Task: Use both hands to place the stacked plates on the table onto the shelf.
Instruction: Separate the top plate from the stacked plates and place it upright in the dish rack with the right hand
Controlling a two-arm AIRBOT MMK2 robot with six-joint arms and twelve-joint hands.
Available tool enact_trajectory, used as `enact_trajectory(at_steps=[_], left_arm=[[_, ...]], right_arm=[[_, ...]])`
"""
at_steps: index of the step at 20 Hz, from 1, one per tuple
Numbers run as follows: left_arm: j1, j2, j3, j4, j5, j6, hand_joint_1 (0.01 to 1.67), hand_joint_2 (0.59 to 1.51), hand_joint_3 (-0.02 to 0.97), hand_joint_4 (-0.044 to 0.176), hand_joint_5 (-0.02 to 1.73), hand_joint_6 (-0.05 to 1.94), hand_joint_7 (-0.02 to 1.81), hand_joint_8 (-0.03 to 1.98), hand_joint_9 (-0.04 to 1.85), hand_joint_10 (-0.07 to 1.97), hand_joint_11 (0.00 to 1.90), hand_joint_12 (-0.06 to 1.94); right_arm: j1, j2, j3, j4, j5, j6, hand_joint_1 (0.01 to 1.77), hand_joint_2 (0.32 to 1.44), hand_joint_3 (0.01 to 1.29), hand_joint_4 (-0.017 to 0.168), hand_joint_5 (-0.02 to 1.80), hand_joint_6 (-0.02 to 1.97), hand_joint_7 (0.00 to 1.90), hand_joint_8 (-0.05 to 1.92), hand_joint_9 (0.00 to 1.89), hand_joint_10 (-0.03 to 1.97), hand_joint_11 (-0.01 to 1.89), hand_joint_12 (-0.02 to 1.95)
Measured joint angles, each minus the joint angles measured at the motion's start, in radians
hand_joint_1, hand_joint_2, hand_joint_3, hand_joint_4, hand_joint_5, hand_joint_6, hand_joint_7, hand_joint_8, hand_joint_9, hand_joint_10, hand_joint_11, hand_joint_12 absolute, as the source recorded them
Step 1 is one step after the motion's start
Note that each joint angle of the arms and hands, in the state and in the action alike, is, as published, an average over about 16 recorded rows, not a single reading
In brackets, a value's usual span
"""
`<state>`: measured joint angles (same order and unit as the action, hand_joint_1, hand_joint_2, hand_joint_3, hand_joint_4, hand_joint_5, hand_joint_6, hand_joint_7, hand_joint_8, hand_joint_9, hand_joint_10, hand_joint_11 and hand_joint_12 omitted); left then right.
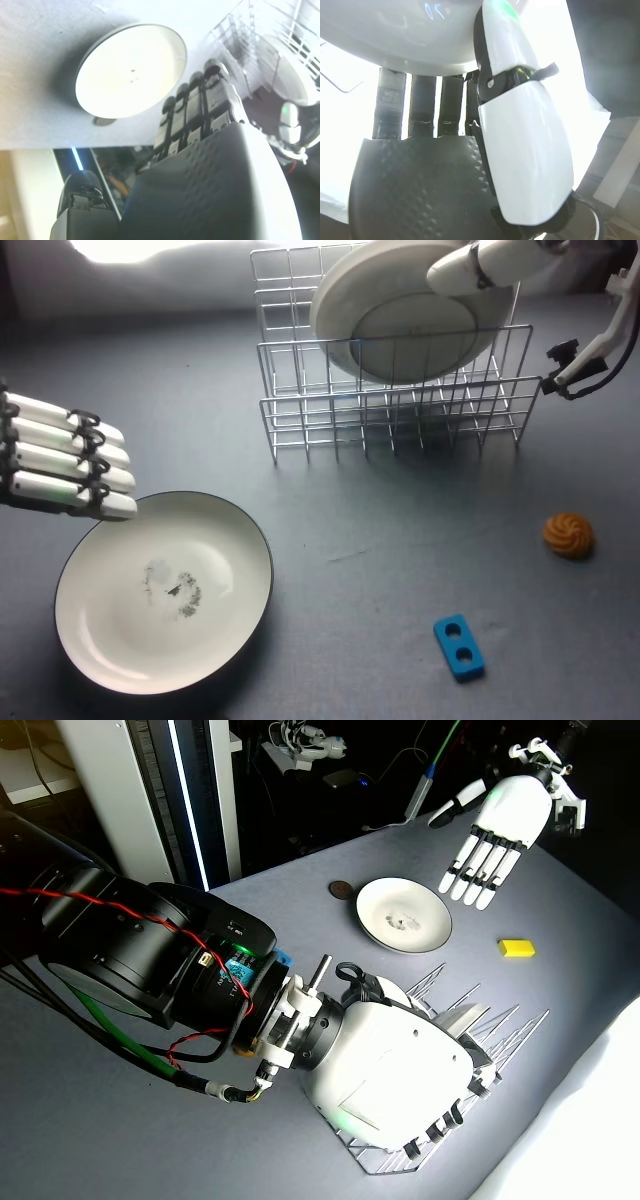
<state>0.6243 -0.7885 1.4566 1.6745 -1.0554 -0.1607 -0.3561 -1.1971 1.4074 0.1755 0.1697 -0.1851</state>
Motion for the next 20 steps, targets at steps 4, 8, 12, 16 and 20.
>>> enact_trajectory(at_steps=[4,8,12,16,20], left_arm=[[0.031,-0.014,0.001,-0.016,0.02,0.0,0.01,1.028,0.017,0.001,0.03,0.02,0.05,0.0,0.04,0.01,0.04,0.03],[0.069,-0.029,0.007,-0.035,0.044,0.0,0.01,1.029,0.016,0.001,0.03,0.02,0.05,0.0,0.04,0.01,0.04,0.03],[0.104,-0.04,0.014,-0.048,0.07,-0.001,0.01,1.029,0.017,0.001,0.03,0.02,0.05,0.0,0.04,0.01,0.04,0.03],[0.132,-0.048,0.02,-0.057,0.09,-0.001,0.01,1.029,0.017,0.001,0.03,0.02,0.04,0.0,0.04,0.01,0.04,0.03],[0.156,-0.054,0.025,-0.065,0.106,-0.001,0.01,1.032,0.017,0.001,0.03,0.02,0.04,0.0,0.04,0.01,0.04,0.03]], right_arm=[[-0.009,-0.001,0.003,0.001,0.01,0.0,1.27,1.11,0.01,-0.008,0.74,1.09,0.9,0.92,0.86,0.85,0.57,1.36],[-0.017,-0.002,0.004,0.002,0.021,-0.001,1.22,1.14,0.01,-0.008,0.72,1.01,0.9,0.69,0.85,0.6,0.51,1.33],[-0.024,-0.002,0.004,0.004,0.032,-0.001,1.18,1.15,0.01,-0.007,0.73,0.75,0.9,0.41,0.85,0.41,0.45,1.29],[-0.024,0.001,0.002,0.006,0.04,-0.005,1.15,1.16,0.01,-0.005,0.75,0.5,0.91,0.12,0.85,0.3,0.41,1.26],[-0.018,0.012,-0.008,-0.008,0.057,-0.017,1.13,1.15,0.01,-0.004,0.77,0.23,0.91,0.02,0.85,0.22,0.37,1.26]])
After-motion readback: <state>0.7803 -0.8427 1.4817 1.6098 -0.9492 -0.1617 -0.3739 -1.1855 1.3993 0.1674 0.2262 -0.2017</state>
